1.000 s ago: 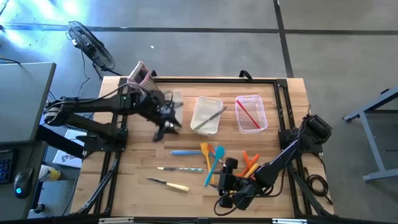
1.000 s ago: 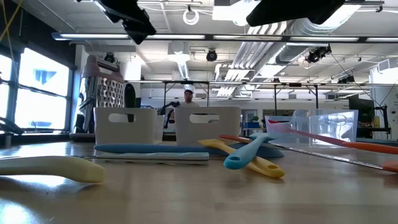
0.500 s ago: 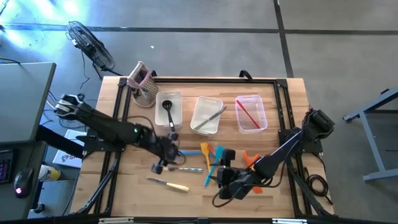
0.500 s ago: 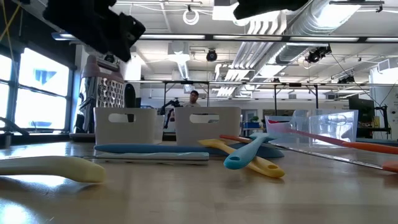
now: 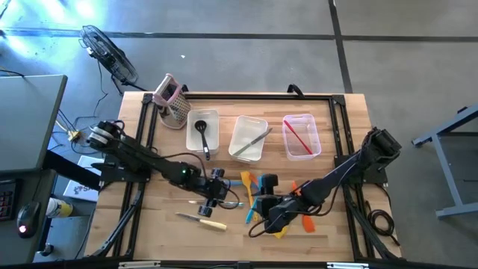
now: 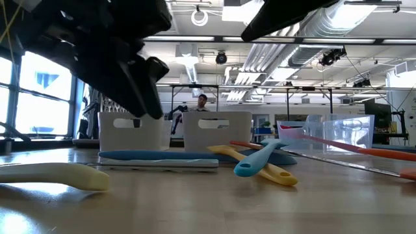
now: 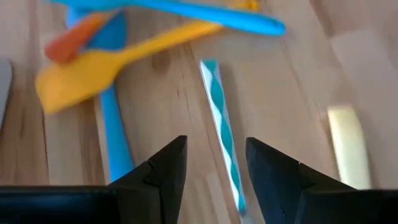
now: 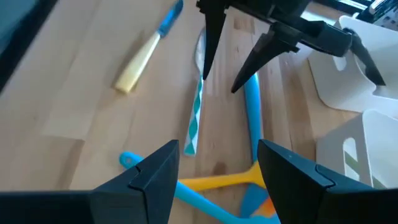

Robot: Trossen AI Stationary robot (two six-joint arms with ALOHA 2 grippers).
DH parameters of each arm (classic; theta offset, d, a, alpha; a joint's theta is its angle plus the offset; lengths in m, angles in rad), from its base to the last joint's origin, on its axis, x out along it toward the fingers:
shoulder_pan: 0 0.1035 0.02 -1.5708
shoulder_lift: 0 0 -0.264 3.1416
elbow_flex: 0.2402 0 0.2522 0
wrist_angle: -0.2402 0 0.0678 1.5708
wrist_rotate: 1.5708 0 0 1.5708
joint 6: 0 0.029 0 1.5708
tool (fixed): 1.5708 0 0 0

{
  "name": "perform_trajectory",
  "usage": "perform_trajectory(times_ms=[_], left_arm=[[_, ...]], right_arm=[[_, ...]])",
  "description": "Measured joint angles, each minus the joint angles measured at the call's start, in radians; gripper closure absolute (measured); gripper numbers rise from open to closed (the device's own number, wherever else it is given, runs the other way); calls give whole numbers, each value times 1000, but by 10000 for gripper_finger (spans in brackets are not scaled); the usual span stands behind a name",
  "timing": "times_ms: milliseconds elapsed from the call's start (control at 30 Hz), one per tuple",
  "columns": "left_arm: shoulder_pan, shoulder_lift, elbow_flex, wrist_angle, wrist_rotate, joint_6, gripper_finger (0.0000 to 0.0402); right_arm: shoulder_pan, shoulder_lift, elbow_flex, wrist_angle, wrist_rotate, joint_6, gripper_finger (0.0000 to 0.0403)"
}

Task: Pick & Place Kitchen Items
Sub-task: Put the green patterned table knife into the right white bin

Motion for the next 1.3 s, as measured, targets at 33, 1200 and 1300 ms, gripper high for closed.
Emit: perform_trajectory(times_ms=[33, 1200, 1300], left_arm=[[0, 13, 1, 9, 0, -2, 242], [21, 278, 3, 312, 33, 41, 242], [27, 299, 3, 331, 35, 45, 242]], right_arm=[[0, 0, 0, -7, -1, -7, 192], [2, -1, 0, -26, -56, 21, 192], [2, -1, 0, -26, -60, 27, 192]])
